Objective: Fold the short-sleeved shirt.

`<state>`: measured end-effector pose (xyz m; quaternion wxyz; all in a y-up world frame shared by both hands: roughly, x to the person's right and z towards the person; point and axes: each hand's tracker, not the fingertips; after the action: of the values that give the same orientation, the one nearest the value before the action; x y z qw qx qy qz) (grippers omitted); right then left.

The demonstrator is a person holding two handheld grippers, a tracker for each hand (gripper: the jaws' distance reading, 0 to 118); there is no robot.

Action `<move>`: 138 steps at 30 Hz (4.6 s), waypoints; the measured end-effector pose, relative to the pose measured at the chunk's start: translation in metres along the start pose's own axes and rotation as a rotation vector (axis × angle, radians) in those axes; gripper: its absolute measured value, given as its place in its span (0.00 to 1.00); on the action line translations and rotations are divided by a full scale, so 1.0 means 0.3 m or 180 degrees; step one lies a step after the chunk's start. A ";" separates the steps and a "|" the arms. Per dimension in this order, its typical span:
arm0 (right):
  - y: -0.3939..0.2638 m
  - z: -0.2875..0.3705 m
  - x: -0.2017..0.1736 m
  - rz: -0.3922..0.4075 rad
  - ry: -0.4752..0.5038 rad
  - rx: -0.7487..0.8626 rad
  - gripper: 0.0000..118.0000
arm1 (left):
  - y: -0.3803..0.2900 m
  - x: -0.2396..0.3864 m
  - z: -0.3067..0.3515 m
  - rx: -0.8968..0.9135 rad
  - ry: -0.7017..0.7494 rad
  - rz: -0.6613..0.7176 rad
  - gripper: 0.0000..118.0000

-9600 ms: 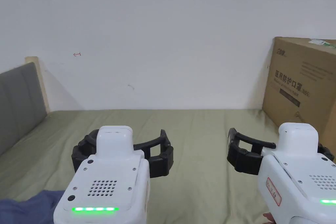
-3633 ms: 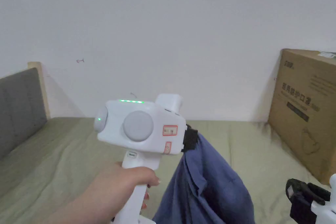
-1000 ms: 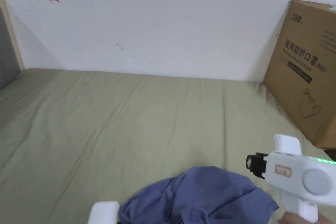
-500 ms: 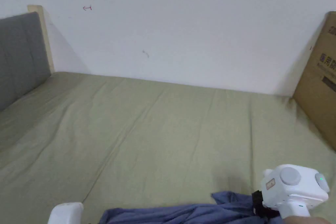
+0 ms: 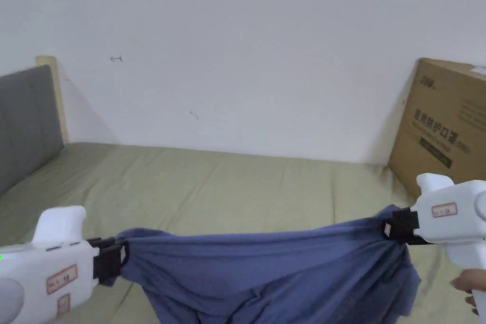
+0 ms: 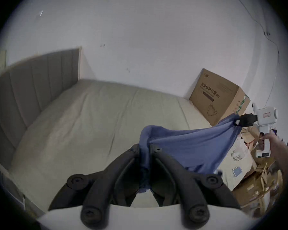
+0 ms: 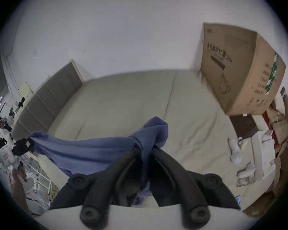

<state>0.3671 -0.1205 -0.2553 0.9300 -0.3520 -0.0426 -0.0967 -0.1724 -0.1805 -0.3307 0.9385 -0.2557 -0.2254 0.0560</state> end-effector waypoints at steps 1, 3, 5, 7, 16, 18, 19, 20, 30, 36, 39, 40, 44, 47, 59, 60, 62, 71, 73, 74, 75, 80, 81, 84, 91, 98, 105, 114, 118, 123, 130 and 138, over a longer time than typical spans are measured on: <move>0.023 0.040 -0.017 0.0017 -0.0004 0.0089 0.06 | 0.050 0.013 0.017 0.0080 0.0020 -0.0091 0.08; 0.061 0.111 -0.040 0.0037 0.0008 0.0248 0.06 | 0.144 0.033 0.051 0.0241 0.0042 -0.0211 0.08; 0.109 0.161 -0.055 0.0048 0.0012 0.0380 0.06 | 0.235 0.053 0.086 0.0442 0.0035 -0.0225 0.08; 0.152 0.209 -0.079 0.0074 0.0010 0.0482 0.06 | 0.311 0.059 0.102 0.0520 0.0030 -0.0186 0.08; 0.412 0.265 -0.177 0.0274 -0.0170 0.0893 0.06 | 0.569 0.074 0.025 0.0787 0.0230 -0.0384 0.08; 0.486 0.245 -0.188 0.0330 -0.0260 0.0958 0.06 | 0.607 0.064 -0.022 0.0793 0.0225 -0.0305 0.08; 0.523 0.236 -0.199 0.0395 -0.0312 0.1015 0.06 | 0.626 0.063 -0.049 0.0792 0.0233 -0.0292 0.08; 0.561 0.225 -0.210 0.0457 -0.0367 0.1040 0.06 | 0.644 0.058 -0.076 0.0790 0.0245 -0.0276 0.08; 0.831 0.106 -0.268 0.0702 -0.0896 0.1521 0.06 | 0.791 0.078 -0.306 0.0963 0.0325 -0.0063 0.08; 0.842 -0.013 -0.275 0.0855 -0.1019 0.1531 0.06 | 0.776 0.071 -0.397 0.1035 0.0442 0.0083 0.08; 0.727 -0.159 -0.246 0.0768 -0.1044 0.1274 0.06 | 0.648 0.037 -0.472 0.0756 0.0509 0.0189 0.08; 0.657 -0.229 -0.233 0.0715 -0.1036 0.1117 0.06 | 0.577 0.020 -0.504 0.0621 0.0548 0.0250 0.08; 0.263 -0.499 -0.176 0.0475 -0.0953 0.0329 0.06 | 0.183 -0.058 -0.609 -0.0139 0.0693 0.0791 0.08; -0.098 -0.650 -0.109 0.0231 -0.0804 -0.0369 0.06 | -0.144 -0.104 -0.600 -0.0759 0.0761 0.1163 0.08; -0.798 -0.248 0.031 -0.0114 -0.0270 -0.1075 0.06 | -0.565 -0.150 -0.225 -0.2212 0.0280 0.0781 0.08; -0.814 -0.209 0.031 -0.0145 -0.0276 -0.1061 0.06 | -0.568 -0.128 -0.186 -0.2209 0.0291 0.0703 0.08; -0.846 -0.144 0.024 -0.0189 -0.0260 -0.1149 0.06 | -0.578 -0.102 -0.116 -0.2157 0.0302 0.0607 0.08; -0.914 -0.015 -0.024 -0.0259 -0.0434 -0.1153 0.18 | -0.593 -0.046 0.024 -0.1824 0.0263 0.0717 0.24; -0.913 -0.003 -0.023 -0.0343 -0.0609 -0.1070 0.74 | -0.587 -0.065 0.039 -0.1647 0.0257 0.0889 0.82; -0.907 0.011 -0.023 -0.0381 -0.0609 -0.1019 0.82 | -0.580 -0.067 0.052 -0.1554 0.0237 0.0950 0.89; -0.895 0.029 -0.023 -0.0422 -0.0580 -0.0922 0.82 | -0.565 -0.069 0.067 -0.1428 0.0236 0.0968 0.88; -0.775 0.138 -0.066 -0.0613 -0.0422 -0.0309 0.82 | -0.446 -0.036 0.144 -0.0781 0.0157 0.0934 0.88; -0.742 0.162 -0.081 -0.0590 -0.0380 -0.0116 0.82 | -0.414 -0.016 0.162 -0.0626 0.0114 0.0871 0.88; -0.649 0.257 -0.153 -0.0519 -0.0252 0.0685 0.82 | -0.295 0.054 0.227 0.0055 0.0050 0.0520 0.88; -0.492 0.295 -0.300 -0.0166 -0.0006 0.1746 0.00 | -0.200 0.061 0.162 0.0842 0.0148 0.0177 0.00; -0.403 0.142 -0.301 -0.0137 0.0123 0.1527 0.00 | -0.013 0.079 -0.019 0.0224 0.0166 0.0258 0.00; -0.390 -0.040 -0.239 -0.0095 0.0141 0.1082 0.00 | 0.003 -0.256 -0.567 -0.1933 0.0251 0.0561 0.02; -0.435 -0.209 -0.147 -0.0243 0.0025 0.0698 0.00 | -0.224 -0.484 -0.940 -0.2176 0.0816 0.0268 0.92; -0.455 -0.257 -0.103 -0.0403 -0.0033 0.0645 0.00 | -0.326 -0.437 -0.986 -0.2126 0.0911 0.0156 0.87; -0.437 -0.331 -0.038 -0.0474 -0.0099 0.0514 0.00 | -0.293 -0.302 -0.888 -0.1889 0.0686 -0.0199 0.38; -0.203 -0.507 0.131 -0.0445 -0.0068 0.0536 0.00 | -0.103 -0.275 -0.684 -0.1348 0.0301 -0.0109 0.02; -0.018 -0.997 0.368 -0.1169 -0.0256 -0.1051 0.80 | -0.001 -0.249 -0.583 -0.1343 0.0323 -0.0162 0.02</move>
<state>0.4772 -0.3393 -0.4596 0.8243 -0.4891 -0.1265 -0.2556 -0.1601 -0.2767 -0.4943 0.8754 -0.4432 -0.1910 -0.0290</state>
